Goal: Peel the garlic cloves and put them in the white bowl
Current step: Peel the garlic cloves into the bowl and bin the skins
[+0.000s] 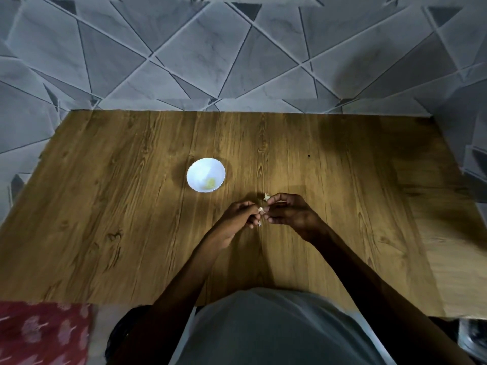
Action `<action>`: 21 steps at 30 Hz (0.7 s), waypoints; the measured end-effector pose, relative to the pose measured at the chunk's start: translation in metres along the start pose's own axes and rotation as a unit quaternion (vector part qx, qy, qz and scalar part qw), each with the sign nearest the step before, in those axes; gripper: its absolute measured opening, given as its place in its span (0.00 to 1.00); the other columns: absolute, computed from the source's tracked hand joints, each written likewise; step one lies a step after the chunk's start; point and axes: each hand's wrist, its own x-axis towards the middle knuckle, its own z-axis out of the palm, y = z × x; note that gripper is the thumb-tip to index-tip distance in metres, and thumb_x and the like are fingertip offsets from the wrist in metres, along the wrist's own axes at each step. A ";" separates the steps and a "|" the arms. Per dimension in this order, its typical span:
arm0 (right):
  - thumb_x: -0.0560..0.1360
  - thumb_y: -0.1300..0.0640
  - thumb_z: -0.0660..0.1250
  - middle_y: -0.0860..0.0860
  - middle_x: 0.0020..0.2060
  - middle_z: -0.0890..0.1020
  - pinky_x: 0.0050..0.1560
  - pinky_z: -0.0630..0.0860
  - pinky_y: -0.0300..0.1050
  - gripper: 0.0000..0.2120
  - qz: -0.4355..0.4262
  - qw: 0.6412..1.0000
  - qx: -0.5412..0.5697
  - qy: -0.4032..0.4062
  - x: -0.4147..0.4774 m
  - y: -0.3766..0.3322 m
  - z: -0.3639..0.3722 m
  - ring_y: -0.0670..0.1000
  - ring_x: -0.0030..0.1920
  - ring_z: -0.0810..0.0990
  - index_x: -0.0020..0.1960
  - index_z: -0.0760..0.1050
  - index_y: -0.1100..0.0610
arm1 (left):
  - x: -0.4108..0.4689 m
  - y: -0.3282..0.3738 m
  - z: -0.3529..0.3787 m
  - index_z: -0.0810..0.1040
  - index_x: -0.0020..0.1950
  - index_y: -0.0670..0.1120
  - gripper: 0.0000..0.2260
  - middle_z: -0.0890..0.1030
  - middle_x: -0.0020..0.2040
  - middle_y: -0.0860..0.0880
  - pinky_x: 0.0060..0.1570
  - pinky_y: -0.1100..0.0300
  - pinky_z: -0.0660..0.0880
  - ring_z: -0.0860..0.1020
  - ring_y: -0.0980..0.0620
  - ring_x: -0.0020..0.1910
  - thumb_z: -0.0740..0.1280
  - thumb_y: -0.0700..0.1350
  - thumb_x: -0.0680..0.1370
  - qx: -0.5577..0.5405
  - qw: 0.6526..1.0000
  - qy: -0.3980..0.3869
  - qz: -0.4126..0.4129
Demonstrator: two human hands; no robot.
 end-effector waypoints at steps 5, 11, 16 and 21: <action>0.76 0.67 0.68 0.57 0.44 0.85 0.47 0.81 0.43 0.11 0.010 1.000 -0.002 -0.010 -0.002 0.001 0.001 0.52 0.45 0.84 0.58 0.78 0.63 | 0.000 -0.001 -0.001 0.77 0.44 0.41 0.07 0.78 0.36 0.46 0.32 0.66 0.71 0.77 0.57 0.31 0.61 0.36 0.80 -0.021 1.000 -0.012 -0.007; 0.76 0.64 0.69 0.56 0.45 0.85 0.45 0.80 0.41 0.11 -0.010 0.999 -0.051 -0.003 -0.004 0.001 0.004 0.51 0.45 0.84 0.58 0.80 0.63 | 0.000 -0.002 -0.001 0.78 0.44 0.41 0.07 0.79 0.35 0.46 0.33 0.65 0.71 0.77 0.56 0.30 0.62 0.37 0.80 -0.021 1.000 0.002 -0.021; 0.74 0.60 0.73 0.57 0.45 0.86 0.44 0.81 0.44 0.12 -0.047 0.993 -0.111 0.021 -0.004 0.000 0.007 0.53 0.44 0.85 0.56 0.81 0.62 | 0.000 0.000 0.000 0.80 0.44 0.40 0.07 0.79 0.34 0.46 0.32 0.65 0.71 0.76 0.56 0.30 0.63 0.38 0.79 -0.015 0.999 0.011 -0.039; 0.73 0.59 0.74 0.55 0.42 0.86 0.41 0.81 0.41 0.09 -0.058 0.981 -0.178 0.046 -0.001 0.003 0.010 0.52 0.41 0.85 0.53 0.83 0.61 | 0.001 -0.001 0.001 0.81 0.47 0.39 0.07 0.79 0.34 0.47 0.32 0.65 0.70 0.76 0.56 0.30 0.64 0.38 0.78 -0.013 0.999 0.015 -0.050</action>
